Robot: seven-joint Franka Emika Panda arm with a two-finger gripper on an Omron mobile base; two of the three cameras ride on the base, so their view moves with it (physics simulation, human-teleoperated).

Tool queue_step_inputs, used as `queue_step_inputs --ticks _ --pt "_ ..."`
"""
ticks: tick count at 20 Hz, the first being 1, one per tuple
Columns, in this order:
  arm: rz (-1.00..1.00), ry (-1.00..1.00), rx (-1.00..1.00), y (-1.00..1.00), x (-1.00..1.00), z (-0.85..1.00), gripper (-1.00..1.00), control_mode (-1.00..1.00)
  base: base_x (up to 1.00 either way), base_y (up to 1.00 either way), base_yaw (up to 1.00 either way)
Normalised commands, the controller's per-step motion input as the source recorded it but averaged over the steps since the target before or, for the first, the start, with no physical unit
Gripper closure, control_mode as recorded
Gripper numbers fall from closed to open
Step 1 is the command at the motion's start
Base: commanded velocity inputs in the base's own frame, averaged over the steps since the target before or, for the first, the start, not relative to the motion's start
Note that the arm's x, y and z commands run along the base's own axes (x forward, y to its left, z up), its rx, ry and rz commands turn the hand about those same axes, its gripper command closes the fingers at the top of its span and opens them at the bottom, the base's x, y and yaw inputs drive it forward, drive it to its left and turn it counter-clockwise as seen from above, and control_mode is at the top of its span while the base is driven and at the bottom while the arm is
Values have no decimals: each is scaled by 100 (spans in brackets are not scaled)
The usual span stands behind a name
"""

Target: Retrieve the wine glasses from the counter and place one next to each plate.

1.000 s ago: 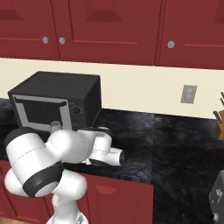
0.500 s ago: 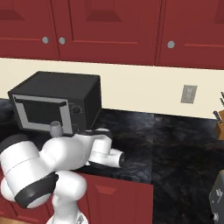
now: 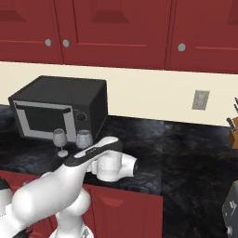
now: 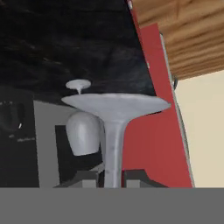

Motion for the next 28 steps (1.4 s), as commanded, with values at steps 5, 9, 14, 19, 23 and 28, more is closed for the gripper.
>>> queue_step_inputs --ticks 5,9,14,19,23,28 --pt "0 -31 -5 9 -53 100 100 -100 0 0 0" --pt "-3 -26 -3 1 -42 93 100 -100 0 0 0" --pt "-2 -21 0 0 -46 82 100 -100 0 0 0" --pt "0 -21 0 0 -67 78 100 -100 0 0 0" --pt "0 -9 0 0 -28 35 100 100 -24 0 0" --pt "0 0 0 0 0 0 100 100 -75 55 0"
